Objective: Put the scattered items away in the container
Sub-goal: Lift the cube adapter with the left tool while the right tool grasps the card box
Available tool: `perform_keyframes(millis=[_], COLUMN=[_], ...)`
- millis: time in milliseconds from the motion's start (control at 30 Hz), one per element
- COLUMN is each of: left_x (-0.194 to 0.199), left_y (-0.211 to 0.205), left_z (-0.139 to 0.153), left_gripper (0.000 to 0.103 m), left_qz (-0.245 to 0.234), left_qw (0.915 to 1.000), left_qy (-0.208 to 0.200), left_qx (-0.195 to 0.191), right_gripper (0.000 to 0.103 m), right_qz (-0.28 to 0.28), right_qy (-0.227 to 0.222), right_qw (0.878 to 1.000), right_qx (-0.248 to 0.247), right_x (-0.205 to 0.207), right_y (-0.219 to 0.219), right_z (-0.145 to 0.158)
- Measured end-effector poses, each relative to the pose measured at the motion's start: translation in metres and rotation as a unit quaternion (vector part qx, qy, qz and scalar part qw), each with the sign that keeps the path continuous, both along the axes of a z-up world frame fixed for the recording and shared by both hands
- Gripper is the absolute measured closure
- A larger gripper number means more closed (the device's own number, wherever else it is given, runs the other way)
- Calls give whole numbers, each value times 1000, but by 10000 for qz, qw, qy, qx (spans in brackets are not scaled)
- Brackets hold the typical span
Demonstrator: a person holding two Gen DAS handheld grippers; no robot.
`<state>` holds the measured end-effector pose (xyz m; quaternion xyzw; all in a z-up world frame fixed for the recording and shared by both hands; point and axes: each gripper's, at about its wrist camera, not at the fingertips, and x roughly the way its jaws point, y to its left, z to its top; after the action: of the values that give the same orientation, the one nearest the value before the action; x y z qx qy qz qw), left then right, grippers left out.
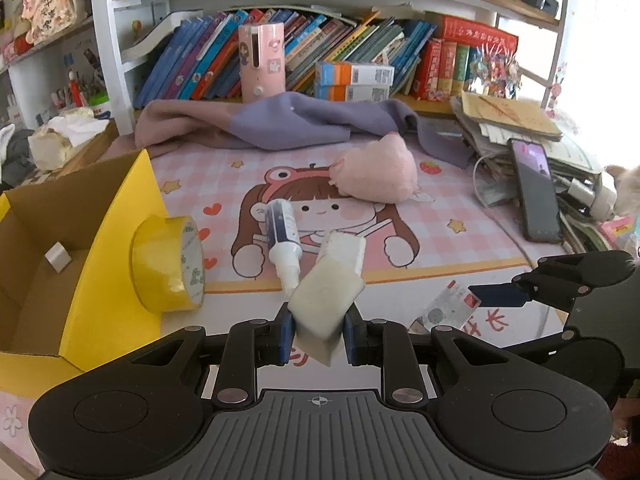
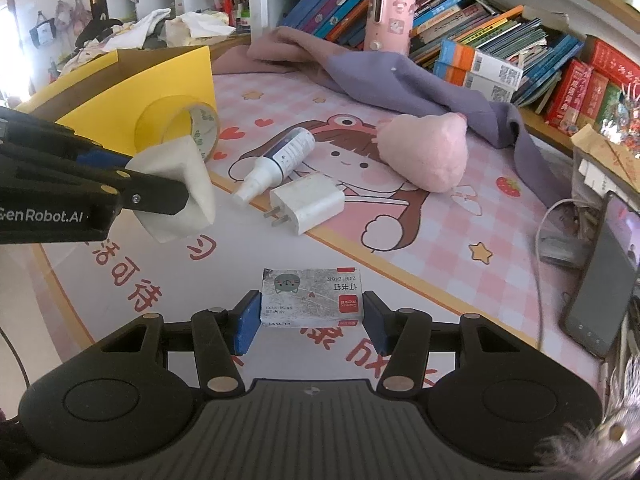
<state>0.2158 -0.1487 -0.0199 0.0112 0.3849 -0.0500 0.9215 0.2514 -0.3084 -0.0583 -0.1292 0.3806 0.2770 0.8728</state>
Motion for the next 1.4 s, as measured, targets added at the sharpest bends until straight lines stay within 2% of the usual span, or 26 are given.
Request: perform_keyframes(millis=[267,467,800,1133,1400], left_x=[-17,-39,-85,-119,-148], left_y=[14,30,92,154,195], left_z=[2,9,14,20,24], left_gripper=[81,81,81,81,81], left_qz=[-202,-597,-1011,-1021,-832], left_qw=[9995,9971,9928,9904,9916], left_qy=[-134,-327,-374,-555,-600], left_qx=[-224,-339,-530,-752,-790], right_gripper=[52,52,52,52,52], right_qz=[-207,-390,-826,-1108,-897], right_qy=[-132,-244,-316,-480,-414], right_qw=[9996,9986,9954,9921,9948], right_qx=[-145,-261,-358,-337,-234], right_x=[-11,-34,-92,-142,-166], right_y=[8,27,79,125,165], right_z=[7,15,29,44,51])
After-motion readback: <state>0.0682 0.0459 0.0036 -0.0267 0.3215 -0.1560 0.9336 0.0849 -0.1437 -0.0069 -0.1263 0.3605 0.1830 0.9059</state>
